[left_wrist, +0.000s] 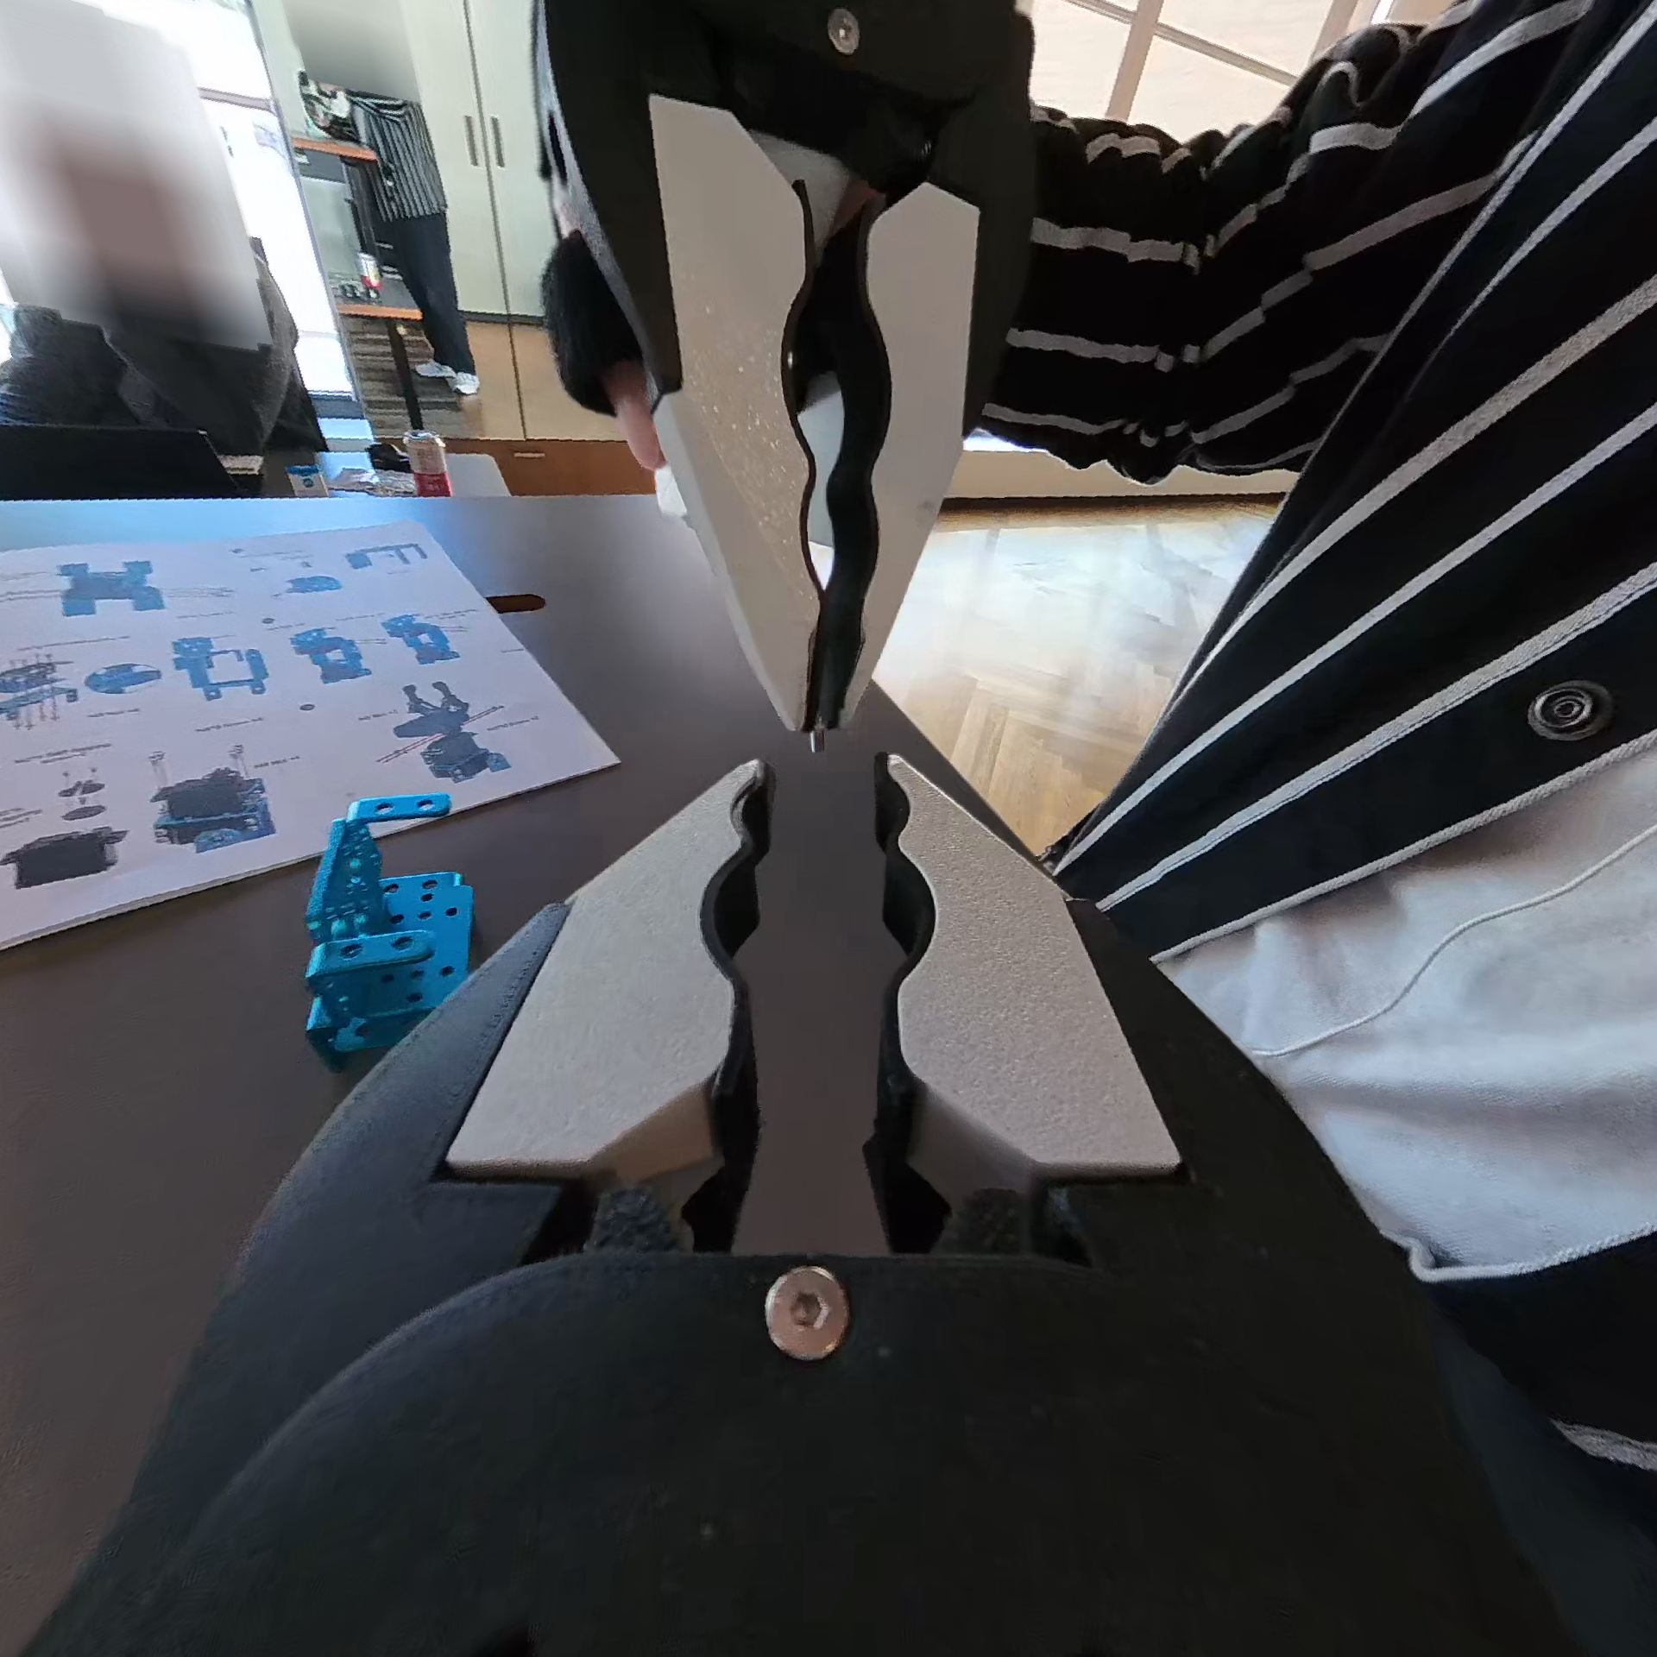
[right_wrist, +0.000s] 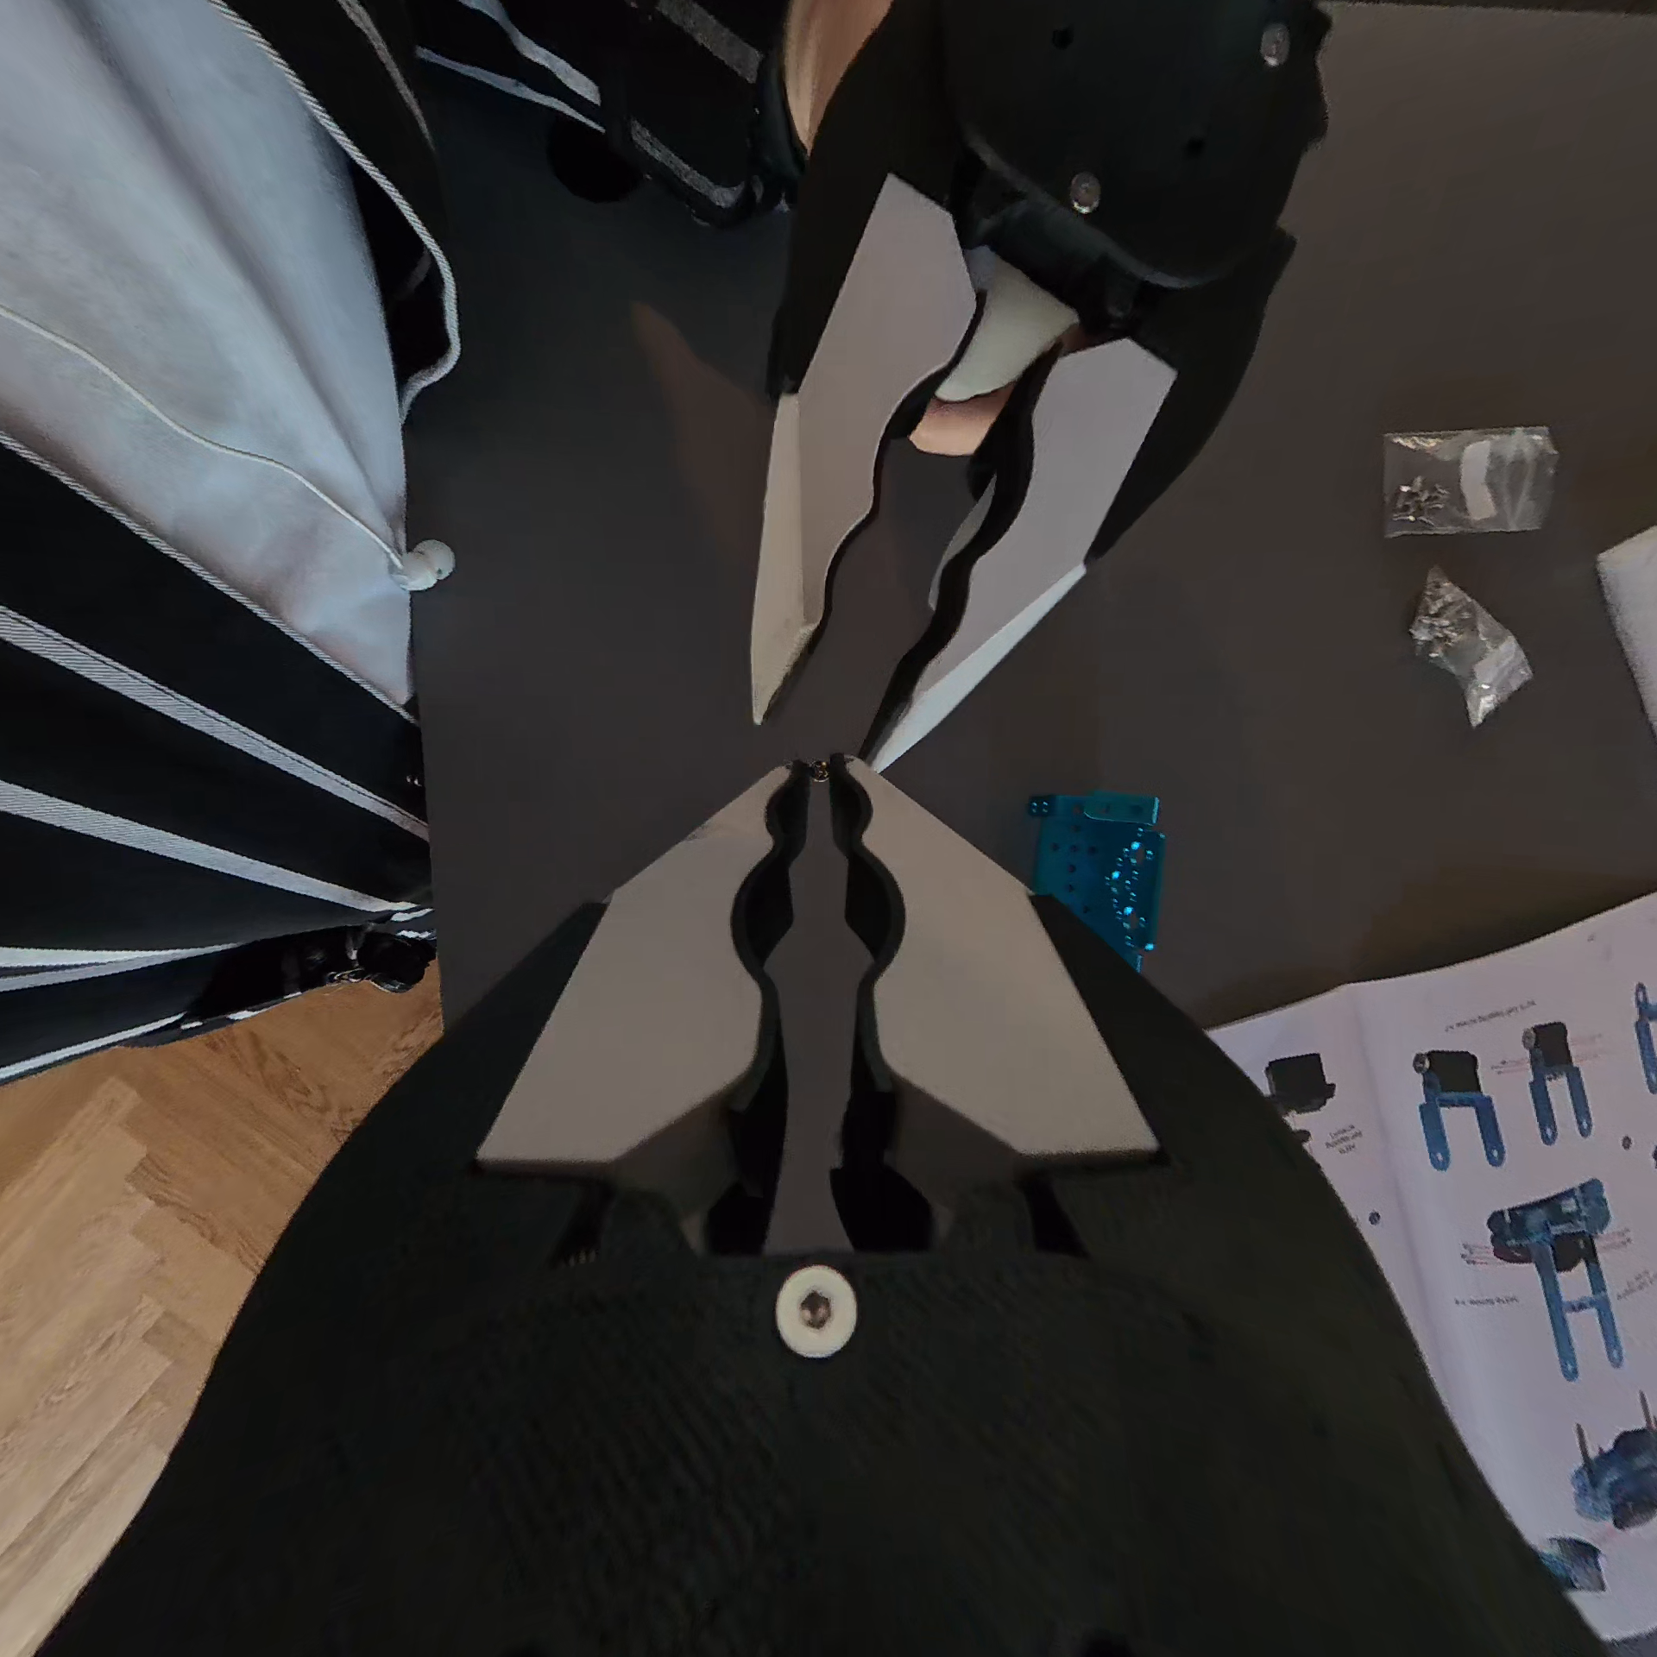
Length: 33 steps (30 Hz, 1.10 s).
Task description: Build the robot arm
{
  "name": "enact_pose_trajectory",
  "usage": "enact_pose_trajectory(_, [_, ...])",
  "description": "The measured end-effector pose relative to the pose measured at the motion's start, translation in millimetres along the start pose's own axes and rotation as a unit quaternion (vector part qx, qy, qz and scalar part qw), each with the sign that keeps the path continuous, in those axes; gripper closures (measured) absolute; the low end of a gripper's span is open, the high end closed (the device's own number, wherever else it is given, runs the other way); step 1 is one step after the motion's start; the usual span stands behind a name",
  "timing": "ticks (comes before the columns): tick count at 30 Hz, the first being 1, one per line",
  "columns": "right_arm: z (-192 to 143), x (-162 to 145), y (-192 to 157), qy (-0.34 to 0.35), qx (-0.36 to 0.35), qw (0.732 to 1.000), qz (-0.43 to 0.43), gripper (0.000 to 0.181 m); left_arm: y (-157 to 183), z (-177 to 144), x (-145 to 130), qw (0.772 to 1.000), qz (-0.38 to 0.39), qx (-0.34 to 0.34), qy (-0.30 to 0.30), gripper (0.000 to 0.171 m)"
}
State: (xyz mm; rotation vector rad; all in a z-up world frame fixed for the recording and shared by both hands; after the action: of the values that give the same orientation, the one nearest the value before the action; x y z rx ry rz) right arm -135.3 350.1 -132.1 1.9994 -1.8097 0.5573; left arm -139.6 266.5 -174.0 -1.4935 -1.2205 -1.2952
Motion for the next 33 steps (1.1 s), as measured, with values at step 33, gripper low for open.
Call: enact_pose_trajectory(33, [58.0, -40.0, 76.7, -0.077, -0.104, 0.989, 0.071, 0.177, -41.5, -64.7, 8.9, 0.978, 0.024, 0.203, 0.04, 0.135])
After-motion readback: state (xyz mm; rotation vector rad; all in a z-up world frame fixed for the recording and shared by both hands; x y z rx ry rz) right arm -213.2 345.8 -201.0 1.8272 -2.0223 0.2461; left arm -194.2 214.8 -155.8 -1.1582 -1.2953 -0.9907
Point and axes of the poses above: each gripper's, where its closed fingertips meet, z out along the fingers, x out of its top, y = z × x across the jaws, the point moved 6 cm from there along -z, back along the fingers, and after that the axes turned 7 degrees about z, right-handed, at the moved point
